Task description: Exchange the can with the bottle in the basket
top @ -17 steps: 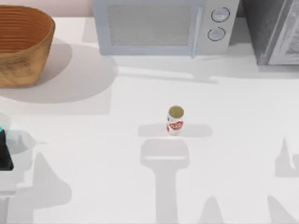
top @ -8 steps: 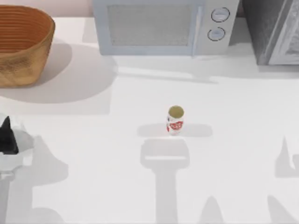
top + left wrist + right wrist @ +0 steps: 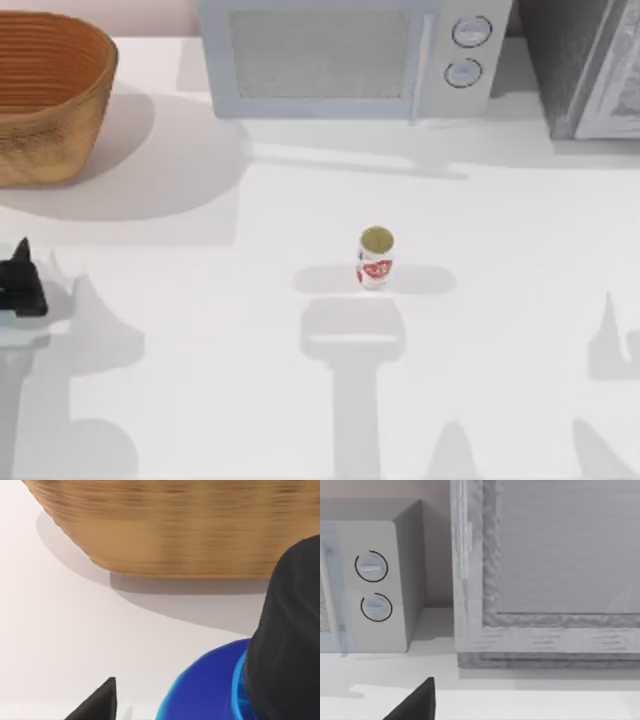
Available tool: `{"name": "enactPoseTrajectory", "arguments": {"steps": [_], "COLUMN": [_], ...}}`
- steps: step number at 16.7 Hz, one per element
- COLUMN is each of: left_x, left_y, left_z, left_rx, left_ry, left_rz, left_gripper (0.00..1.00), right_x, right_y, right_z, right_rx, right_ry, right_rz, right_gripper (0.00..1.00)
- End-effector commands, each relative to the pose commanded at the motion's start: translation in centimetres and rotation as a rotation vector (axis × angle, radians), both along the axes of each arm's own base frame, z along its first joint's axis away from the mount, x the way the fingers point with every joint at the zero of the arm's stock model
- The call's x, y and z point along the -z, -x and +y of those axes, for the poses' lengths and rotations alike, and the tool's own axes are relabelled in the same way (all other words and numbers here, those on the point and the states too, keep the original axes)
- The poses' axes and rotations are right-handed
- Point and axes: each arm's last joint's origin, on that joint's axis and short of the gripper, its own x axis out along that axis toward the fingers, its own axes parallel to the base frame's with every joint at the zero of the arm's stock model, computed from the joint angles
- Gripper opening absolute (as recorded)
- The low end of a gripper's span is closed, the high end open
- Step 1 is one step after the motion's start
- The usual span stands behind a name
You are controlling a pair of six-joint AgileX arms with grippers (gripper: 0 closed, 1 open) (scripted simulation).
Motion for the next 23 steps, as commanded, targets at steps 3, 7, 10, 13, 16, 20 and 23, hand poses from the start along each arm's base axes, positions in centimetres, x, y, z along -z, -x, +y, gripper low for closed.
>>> {"name": "enactPoseTrajectory", "arguments": {"steps": [3,7,10,13,16,20,23], "left_x": [0.00,0.00,0.00,0.00,0.00,0.00,-0.06], "left_y": [0.00,0.00,0.00,0.00,0.00,0.00,-0.07], "left_z": [0.00,0.00,0.00,0.00,0.00,0.00,0.27], "left_rx": [0.000,0.000,0.000,0.000,0.000,0.000,-0.011], "left_ry": [0.000,0.000,0.000,0.000,0.000,0.000,-0.002], "left_rz": [0.000,0.000,0.000,0.000,0.000,0.000,0.000], "left_gripper": [0.70,0.40,0.17,0.00,0.00,0.00,0.00], "right_x": [0.00,0.00,0.00,0.00,0.00,0.00,0.00], "right_y": [0.00,0.00,0.00,0.00,0.00,0.00,0.00], "right_z": [0.00,0.00,0.00,0.00,0.00,0.00,0.00], "right_rx": [0.000,0.000,0.000,0.000,0.000,0.000,0.000], "right_ry": [0.000,0.000,0.000,0.000,0.000,0.000,0.000], "right_rz": [0.000,0.000,0.000,0.000,0.000,0.000,0.000], "right_gripper": [1.00,1.00,1.00,1.00,1.00,1.00,1.00]}}
